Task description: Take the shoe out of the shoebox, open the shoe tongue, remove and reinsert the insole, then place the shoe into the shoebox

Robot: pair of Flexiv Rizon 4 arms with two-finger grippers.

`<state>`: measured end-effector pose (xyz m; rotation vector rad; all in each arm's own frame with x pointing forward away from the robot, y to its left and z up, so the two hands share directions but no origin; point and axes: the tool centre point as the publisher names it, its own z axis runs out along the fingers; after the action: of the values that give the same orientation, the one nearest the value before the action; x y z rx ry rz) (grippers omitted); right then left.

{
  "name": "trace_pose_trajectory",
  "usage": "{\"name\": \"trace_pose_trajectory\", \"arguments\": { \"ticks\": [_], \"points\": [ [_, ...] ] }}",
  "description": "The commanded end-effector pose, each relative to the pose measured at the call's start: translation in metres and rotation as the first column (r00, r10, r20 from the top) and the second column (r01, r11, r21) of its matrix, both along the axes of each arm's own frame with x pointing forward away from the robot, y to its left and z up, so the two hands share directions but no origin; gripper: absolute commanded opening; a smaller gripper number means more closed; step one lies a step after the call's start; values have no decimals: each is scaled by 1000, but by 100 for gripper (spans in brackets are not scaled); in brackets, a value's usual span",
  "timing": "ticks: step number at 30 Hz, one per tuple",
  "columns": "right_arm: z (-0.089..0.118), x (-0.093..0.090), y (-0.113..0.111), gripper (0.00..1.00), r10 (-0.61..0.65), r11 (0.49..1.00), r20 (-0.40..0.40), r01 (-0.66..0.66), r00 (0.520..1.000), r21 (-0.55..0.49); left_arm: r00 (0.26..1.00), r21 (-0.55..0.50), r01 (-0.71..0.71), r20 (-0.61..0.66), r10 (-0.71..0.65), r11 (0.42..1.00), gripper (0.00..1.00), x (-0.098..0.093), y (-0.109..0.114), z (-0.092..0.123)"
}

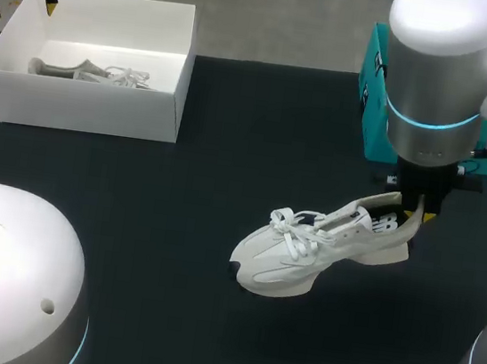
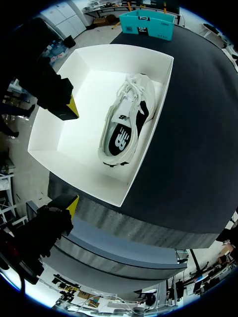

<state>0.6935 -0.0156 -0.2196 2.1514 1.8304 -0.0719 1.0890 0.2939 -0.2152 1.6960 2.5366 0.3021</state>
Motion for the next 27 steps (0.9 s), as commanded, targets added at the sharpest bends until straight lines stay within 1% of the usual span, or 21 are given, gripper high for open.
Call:
{"name": "trace_pose_trajectory", "arguments": {
  "ticks": [1,6,7,8,9,11,13,15,20,22,27],
  "points": [
    [-12,-8,15,0,3,1000,2,-3,1000,-8,1000,3,-1,3,1,1000,100,-2,0,0],
    [-29,-14,23,0,6,1000,-5,-6,1000,-24,1000,3,-1,3,1,1000,100,-2,0,0],
    [-33,-14,24,0,7,999,5,-7,1000,-41,1000,3,-1,3,1,1000,100,-2,0,0],
    [-36,-13,24,0,8,999,29,-7,1000,-34,1000,3,-1,3,1,1000,100,-2,0,0],
    [-40,-12,24,0,-6,999,25,7,1000,-48,1000,3,-1,3,1,1000,100,-2,0,0],
    [-47,-9,22,0,-18,998,61,21,998,-54,1000,3,-1,3,1,1000,100,-2,0,0],
    [-56,-7,21,0,-23,999,37,24,999,-42,1000,3,-1,3,1,1000,100,-2,0,0],
    [-65,-7,21,0,-30,998,39,32,999,-56,1000,3,-1,3,1,1000,100,-2,0,0],
    [-83,-10,24,0,-22,999,24,23,999,-34,1000,3,-1,3,1,1000,100,-2,0,0],
    [-91,-10,24,0,-20,999,28,21,999,-46,1000,3,-1,3,1,1000,100,-2,0,0],
    [-108,-11,26,0,-20,999,-2,20,1000,-33,1000,3,-1,3,1,1000,100,-2,0,0]
  ]
}}
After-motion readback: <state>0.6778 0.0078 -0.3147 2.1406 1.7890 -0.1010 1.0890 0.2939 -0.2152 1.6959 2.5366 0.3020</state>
